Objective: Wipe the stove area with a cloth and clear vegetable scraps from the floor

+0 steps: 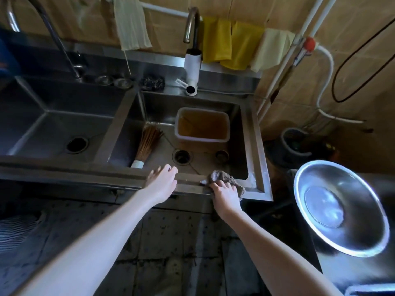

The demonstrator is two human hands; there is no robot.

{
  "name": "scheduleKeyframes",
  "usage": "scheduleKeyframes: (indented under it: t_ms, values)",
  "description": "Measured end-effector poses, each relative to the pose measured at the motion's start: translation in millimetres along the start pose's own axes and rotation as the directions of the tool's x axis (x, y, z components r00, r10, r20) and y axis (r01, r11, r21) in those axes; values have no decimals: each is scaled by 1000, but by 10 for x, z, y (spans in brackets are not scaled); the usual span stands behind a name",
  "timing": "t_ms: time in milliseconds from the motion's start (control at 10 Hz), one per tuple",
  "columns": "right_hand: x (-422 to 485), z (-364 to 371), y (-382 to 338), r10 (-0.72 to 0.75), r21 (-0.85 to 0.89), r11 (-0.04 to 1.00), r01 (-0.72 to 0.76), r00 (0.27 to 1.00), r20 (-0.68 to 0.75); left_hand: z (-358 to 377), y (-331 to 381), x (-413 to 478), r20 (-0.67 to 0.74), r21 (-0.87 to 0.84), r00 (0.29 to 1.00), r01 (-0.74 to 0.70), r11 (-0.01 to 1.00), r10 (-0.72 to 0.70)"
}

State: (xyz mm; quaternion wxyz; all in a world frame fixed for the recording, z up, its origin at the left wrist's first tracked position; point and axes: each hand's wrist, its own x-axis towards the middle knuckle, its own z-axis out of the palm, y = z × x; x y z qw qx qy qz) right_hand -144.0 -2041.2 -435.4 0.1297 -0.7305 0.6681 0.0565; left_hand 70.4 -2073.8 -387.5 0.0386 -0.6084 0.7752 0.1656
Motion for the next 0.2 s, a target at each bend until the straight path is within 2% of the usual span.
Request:
scheduleKeyframes:
  t_ms: [200]
  values:
    - [-101, -107, 86, -38, 15, 999, 39, 999, -32, 8, 141, -94, -11, 1, 1000, -1, 1000, 1]
